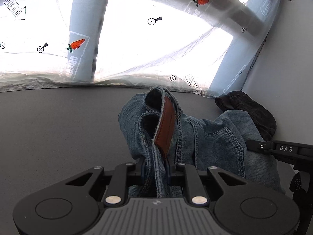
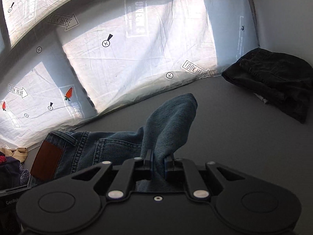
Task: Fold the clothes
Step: 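Grasp the folded jeans with the left tool while the right tool grasps them, lift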
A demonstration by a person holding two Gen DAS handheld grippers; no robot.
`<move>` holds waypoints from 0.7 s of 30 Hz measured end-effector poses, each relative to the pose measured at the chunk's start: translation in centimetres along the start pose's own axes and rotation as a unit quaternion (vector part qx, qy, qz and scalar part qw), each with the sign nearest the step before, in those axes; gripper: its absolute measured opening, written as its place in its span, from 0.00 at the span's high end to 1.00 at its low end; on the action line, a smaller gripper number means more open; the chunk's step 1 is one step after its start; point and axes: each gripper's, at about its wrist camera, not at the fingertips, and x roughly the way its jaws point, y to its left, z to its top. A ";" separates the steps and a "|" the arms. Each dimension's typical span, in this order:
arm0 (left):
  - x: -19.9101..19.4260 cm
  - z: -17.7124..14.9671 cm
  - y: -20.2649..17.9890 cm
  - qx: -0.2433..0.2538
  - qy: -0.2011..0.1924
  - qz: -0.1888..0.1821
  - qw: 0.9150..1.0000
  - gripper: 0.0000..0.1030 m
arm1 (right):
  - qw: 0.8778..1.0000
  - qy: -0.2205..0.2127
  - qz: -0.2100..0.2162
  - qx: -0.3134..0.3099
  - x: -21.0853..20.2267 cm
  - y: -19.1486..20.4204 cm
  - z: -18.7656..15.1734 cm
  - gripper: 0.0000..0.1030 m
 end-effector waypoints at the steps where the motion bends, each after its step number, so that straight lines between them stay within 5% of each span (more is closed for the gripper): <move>1: -0.2 -0.1 -0.7 0.001 -0.002 -0.006 1.000 0.81 | 1.000 -0.004 -0.003 0.004 -0.9 -0.6 0.2 0.90; 7: -0.8 -0.6 -5.4 0.008 -0.007 -0.034 0.999 0.81 | 0.999 -0.027 -0.019 0.019 -4.7 -4.2 1.6 0.90; 21: 5.5 2.7 -18.6 -0.020 -0.020 -0.053 0.998 0.81 | 0.982 -0.071 0.052 0.165 -6.2 -21.5 8.5 0.90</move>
